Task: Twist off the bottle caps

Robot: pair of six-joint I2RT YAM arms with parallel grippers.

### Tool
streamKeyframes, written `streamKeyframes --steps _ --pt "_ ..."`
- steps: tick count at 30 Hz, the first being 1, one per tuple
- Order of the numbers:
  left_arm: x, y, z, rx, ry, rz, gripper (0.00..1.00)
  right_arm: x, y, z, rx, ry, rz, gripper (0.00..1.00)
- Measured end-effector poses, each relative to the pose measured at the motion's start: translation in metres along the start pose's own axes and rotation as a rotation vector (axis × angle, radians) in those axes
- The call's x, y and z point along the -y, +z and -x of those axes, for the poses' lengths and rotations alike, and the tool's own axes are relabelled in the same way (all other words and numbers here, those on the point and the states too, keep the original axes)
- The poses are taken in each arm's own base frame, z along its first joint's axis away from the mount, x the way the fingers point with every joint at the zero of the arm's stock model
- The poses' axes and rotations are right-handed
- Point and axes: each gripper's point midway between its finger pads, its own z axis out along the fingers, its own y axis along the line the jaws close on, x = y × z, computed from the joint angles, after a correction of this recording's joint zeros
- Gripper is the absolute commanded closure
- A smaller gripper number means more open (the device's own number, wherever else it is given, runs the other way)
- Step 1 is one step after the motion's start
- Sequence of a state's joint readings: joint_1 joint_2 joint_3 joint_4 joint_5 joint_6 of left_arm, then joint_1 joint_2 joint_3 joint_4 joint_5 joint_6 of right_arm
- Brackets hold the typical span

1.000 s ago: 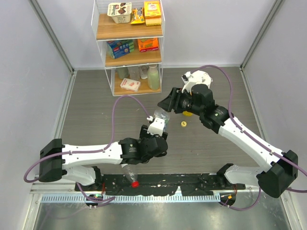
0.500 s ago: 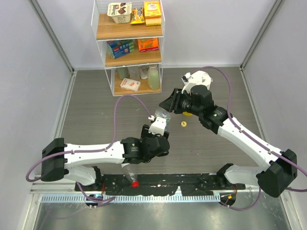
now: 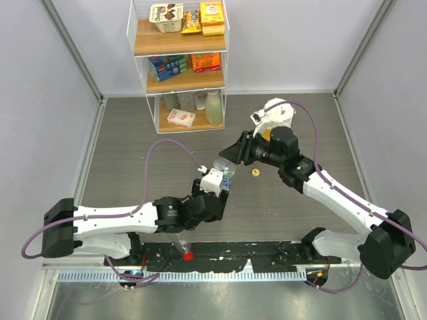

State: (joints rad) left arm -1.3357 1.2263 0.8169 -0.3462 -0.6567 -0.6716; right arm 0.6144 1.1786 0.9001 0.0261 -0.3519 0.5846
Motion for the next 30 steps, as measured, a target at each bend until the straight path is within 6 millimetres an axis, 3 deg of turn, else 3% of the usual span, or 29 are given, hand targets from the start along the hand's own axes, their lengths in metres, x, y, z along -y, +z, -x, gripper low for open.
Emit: streamKeyframes --steps 6,18,25,30 --pt "0.013 -0.017 0.001 0.027 -0.030 -0.168 1.00 -0.011 -0.015 0.000 0.008 0.014 0.168 0.98" --pt "0.047 -0.054 0.026 0.149 -0.095 -0.483 1.00 -0.070 -0.055 0.018 0.094 -0.091 0.509 0.98" --pt "0.060 -0.063 0.037 0.187 -0.107 -0.563 1.00 -0.093 -0.070 0.024 0.122 -0.112 0.664 0.98" --pt "0.061 -0.064 0.039 0.197 -0.110 -0.568 1.00 -0.094 -0.071 0.026 0.129 -0.113 0.668 0.95"
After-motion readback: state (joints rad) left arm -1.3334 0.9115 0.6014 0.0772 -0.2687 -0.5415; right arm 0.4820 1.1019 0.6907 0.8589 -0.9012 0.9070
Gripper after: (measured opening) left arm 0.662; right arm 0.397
